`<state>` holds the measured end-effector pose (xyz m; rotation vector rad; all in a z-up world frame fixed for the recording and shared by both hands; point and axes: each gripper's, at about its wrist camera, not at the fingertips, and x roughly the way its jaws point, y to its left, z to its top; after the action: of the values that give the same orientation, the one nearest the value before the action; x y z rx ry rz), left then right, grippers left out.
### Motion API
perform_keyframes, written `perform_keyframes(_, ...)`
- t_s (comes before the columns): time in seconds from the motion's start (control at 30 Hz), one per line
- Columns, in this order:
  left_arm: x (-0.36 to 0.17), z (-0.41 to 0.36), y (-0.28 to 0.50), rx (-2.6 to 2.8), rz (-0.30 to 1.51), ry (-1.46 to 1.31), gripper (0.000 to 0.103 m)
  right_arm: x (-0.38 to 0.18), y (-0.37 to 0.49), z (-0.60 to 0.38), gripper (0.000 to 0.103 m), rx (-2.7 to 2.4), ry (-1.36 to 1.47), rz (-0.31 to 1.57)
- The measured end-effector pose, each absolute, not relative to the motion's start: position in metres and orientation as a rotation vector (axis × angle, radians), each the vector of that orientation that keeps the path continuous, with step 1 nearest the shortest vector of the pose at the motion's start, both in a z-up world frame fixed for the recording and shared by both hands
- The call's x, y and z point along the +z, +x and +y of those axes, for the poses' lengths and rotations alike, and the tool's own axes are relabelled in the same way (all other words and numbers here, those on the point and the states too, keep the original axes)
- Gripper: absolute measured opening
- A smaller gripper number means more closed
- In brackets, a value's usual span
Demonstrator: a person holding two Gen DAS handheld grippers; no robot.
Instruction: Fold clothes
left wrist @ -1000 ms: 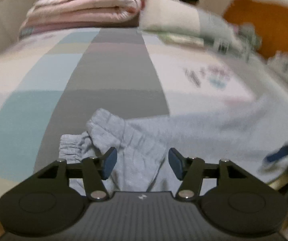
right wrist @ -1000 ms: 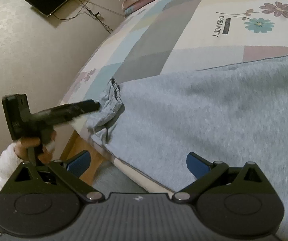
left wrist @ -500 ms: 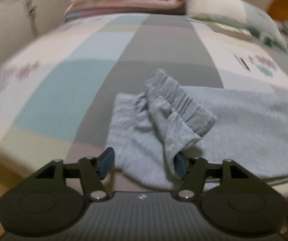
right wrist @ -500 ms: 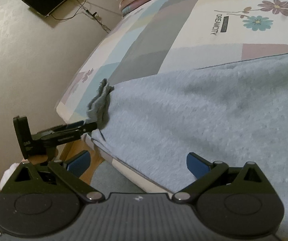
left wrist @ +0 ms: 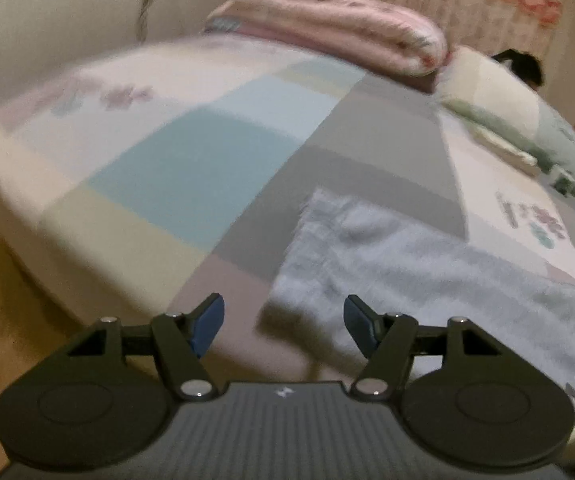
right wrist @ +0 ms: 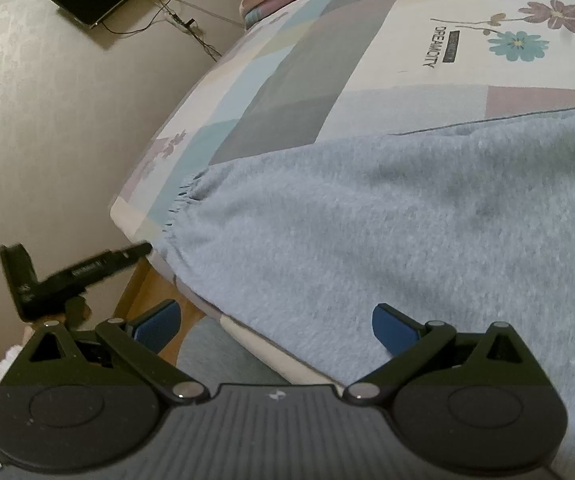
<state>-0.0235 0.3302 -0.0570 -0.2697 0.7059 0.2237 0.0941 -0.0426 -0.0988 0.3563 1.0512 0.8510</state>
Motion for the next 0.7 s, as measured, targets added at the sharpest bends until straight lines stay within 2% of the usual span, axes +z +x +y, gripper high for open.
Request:
perform_keyframes(0.13, -0.055, 0.303, -0.001, 0.094, 0.687, -0.185, 0.07, -0.092, 0.091, -0.051, 0.103, 0.83, 0.325, 1.023)
perform_keyframes(0.37, -0.092, 0.271, 0.014, 0.101, 0.813, 0.004, 0.071, -0.08, 0.078, -0.081, 0.101, 0.688, 0.096, 0.946)
perform_keyframes(0.57, -0.072, 0.251, 0.016, 0.017, 0.781, 0.043, 0.073, -0.075, 0.08, -0.107, 0.087, 0.565, -0.057, 0.907)
perform_keyframes(0.67, -0.066, 0.237, 0.026, -0.031, 0.742, 0.071, 0.075, -0.064, 0.093, -0.097, 0.073, 0.524, -0.147, 0.841)
perform_keyframes(0.7, -0.065, 0.233, 0.03, -0.04, 0.738, 0.082, 0.075, -0.06, 0.099, -0.091, 0.065, 0.52, -0.189, 0.812)
